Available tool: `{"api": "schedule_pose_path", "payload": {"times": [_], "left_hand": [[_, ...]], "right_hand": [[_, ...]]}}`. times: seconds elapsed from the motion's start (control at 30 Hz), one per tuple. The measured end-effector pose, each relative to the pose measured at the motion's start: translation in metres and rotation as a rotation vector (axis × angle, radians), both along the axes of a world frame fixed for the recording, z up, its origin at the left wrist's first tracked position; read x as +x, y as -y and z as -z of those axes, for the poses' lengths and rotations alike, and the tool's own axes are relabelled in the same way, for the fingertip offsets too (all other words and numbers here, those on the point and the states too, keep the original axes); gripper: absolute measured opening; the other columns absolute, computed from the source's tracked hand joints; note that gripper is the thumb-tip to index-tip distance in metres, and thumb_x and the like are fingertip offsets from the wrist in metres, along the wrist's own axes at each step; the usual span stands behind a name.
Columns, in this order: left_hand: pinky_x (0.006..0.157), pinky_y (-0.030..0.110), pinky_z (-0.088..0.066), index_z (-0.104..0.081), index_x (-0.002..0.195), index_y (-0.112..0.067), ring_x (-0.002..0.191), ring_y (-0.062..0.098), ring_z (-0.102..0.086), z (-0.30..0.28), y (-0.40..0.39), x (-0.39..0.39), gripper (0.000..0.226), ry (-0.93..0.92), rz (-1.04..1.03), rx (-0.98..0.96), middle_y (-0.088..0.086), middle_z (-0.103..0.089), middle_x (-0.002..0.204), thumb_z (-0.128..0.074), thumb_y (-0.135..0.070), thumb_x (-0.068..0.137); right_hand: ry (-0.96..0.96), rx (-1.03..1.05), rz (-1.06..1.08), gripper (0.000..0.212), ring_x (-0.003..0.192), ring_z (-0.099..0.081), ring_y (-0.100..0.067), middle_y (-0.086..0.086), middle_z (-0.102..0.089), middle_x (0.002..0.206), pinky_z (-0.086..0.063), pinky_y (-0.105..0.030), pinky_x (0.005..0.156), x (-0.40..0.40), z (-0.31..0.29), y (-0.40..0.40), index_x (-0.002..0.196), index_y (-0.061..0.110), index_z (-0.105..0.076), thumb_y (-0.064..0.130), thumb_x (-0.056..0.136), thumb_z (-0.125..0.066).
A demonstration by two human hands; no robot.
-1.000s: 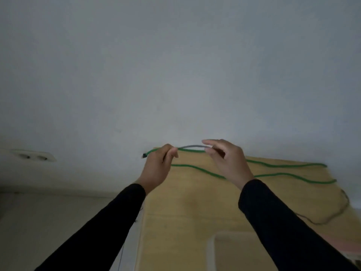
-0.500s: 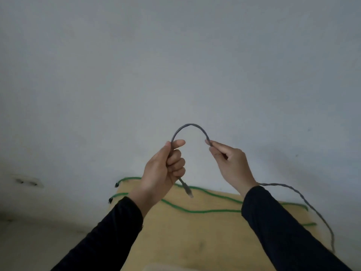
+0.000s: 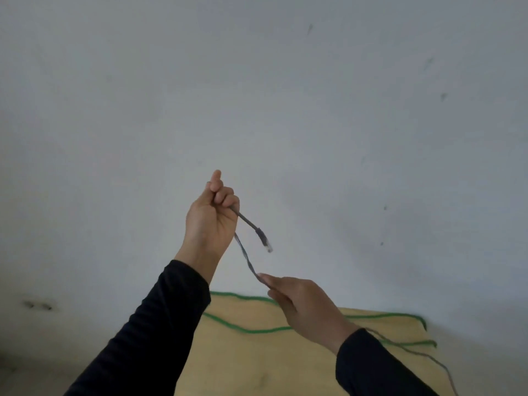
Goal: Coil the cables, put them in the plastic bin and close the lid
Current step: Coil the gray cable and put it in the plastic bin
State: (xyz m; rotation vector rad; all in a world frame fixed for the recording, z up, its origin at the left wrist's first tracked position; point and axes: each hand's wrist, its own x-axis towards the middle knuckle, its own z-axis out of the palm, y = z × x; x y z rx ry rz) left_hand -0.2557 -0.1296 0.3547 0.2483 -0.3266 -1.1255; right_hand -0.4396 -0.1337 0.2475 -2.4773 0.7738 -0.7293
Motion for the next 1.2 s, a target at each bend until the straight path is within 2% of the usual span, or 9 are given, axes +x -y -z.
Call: {"api": "schedule_pose_path", "payload": {"times": [0.13, 0.33, 0.5, 0.6, 0.73, 0.83, 0.9, 1.07, 1.2], "left_hand": [[0.042, 0.015, -0.034, -0.048, 0.122, -0.008, 0.042, 0.006, -0.033, -0.012, 0.001, -0.01, 0.028, 0.041, 0.0, -0.02, -0.006, -0.044, 0.055, -0.03, -0.009, 0.101], [0.058, 0.02, -0.036, -0.048, 0.127, -0.023, 0.056, 0.005, -0.039, 0.031, -0.007, -0.016, 0.032, 1.088, -0.265, 0.202, -0.01, -0.052, 0.064, -0.028, -0.02, 0.102], [0.058, 0.014, -0.04, -0.053, 0.125, -0.023, 0.059, 0.006, -0.048, 0.051, -0.031, -0.03, 0.033, 1.302, -0.051, 0.125, 0.0, -0.056, 0.07, -0.029, -0.02, 0.102], [0.057, 0.019, -0.033, -0.057, 0.115, -0.023, 0.056, 0.011, -0.036, 0.055, -0.038, -0.035, 0.033, 1.281, 0.042, 0.065, -0.004, -0.046, 0.06, -0.028, -0.027, 0.101], [0.049, 0.017, -0.026, -0.06, 0.118, -0.025, 0.051, 0.011, -0.022, 0.049, -0.039, -0.036, 0.038, 1.062, 0.216, 0.03, -0.009, -0.024, 0.056, -0.032, -0.034, 0.093], [0.043, 0.016, -0.023, -0.064, 0.113, -0.02, 0.044, 0.006, -0.019, 0.035, -0.039, -0.035, 0.036, 0.832, 0.373, -0.01, -0.009, -0.015, 0.057, -0.037, -0.032, 0.092], [0.038, 0.014, -0.023, -0.066, 0.109, -0.017, 0.042, 0.004, -0.017, 0.021, -0.037, -0.035, 0.033, 0.624, 0.428, -0.043, -0.008, -0.012, 0.057, -0.039, -0.027, 0.093], [0.04, 0.014, -0.025, -0.057, 0.114, -0.013, 0.041, 0.005, -0.022, -0.025, -0.016, -0.024, 0.034, 0.2, 0.271, -0.237, -0.008, -0.022, 0.048, -0.03, -0.026, 0.097], [0.05, 0.016, -0.037, -0.047, 0.127, -0.023, 0.047, 0.006, -0.033, -0.046, 0.006, 0.005, 0.034, 0.291, -0.009, -0.203, -0.009, -0.034, 0.051, -0.025, -0.029, 0.102]], "right_hand": [[-0.001, -0.089, -0.026, 0.037, 0.086, -0.061, -0.018, -0.002, -0.069, 0.096, -0.048, -0.029, 0.076, 0.008, -0.011, -0.004, 0.133, 0.028, -0.047, 0.027, 0.096, -0.04], [0.061, -0.163, -0.07, 0.026, 0.07, -0.052, 0.003, 0.006, -0.065, 0.083, -0.04, -0.012, 0.07, 0.016, -0.06, -0.001, 0.116, 0.022, -0.064, 0.024, 0.092, -0.051], [0.157, 0.017, 0.009, 0.021, 0.057, -0.052, 0.001, 0.014, -0.062, 0.071, -0.038, -0.008, 0.06, 0.011, -0.109, 0.023, 0.1, 0.022, -0.072, 0.018, 0.08, -0.071], [0.166, 0.15, 0.033, 0.022, 0.057, -0.053, -0.002, 0.011, -0.062, 0.061, -0.042, -0.014, 0.064, 0.006, -0.124, 0.036, 0.094, 0.029, -0.073, 0.023, 0.073, -0.077], [0.266, 0.226, -0.003, 0.018, 0.076, -0.065, -0.014, -0.007, -0.071, 0.075, -0.049, -0.021, 0.079, 0.001, -0.131, 0.05, 0.091, 0.029, -0.073, 0.021, 0.076, -0.074], [0.403, 0.291, -0.035, 0.014, 0.065, -0.06, 0.001, 0.008, -0.071, 0.069, -0.043, -0.009, 0.066, 0.004, -0.132, 0.052, 0.089, 0.026, -0.073, 0.018, 0.079, -0.069], [0.513, 0.334, -0.031, 0.014, 0.052, -0.044, -0.004, -0.001, -0.061, 0.057, -0.037, -0.013, 0.055, 0.01, -0.125, 0.053, 0.092, 0.027, -0.073, 0.025, 0.081, -0.064], [0.504, 0.364, 0.131, 0.026, 0.05, -0.036, -0.002, 0.012, -0.042, 0.059, -0.031, -0.015, 0.05, 0.026, -0.085, 0.05, 0.114, 0.033, -0.062, 0.021, 0.094, -0.052], [0.24, 0.24, 0.054, 0.033, 0.074, -0.055, 0.006, 0.012, -0.064, 0.094, -0.04, -0.007, 0.071, 0.033, -0.059, 0.026, 0.128, 0.018, -0.054, 0.02, 0.097, -0.045]]}}
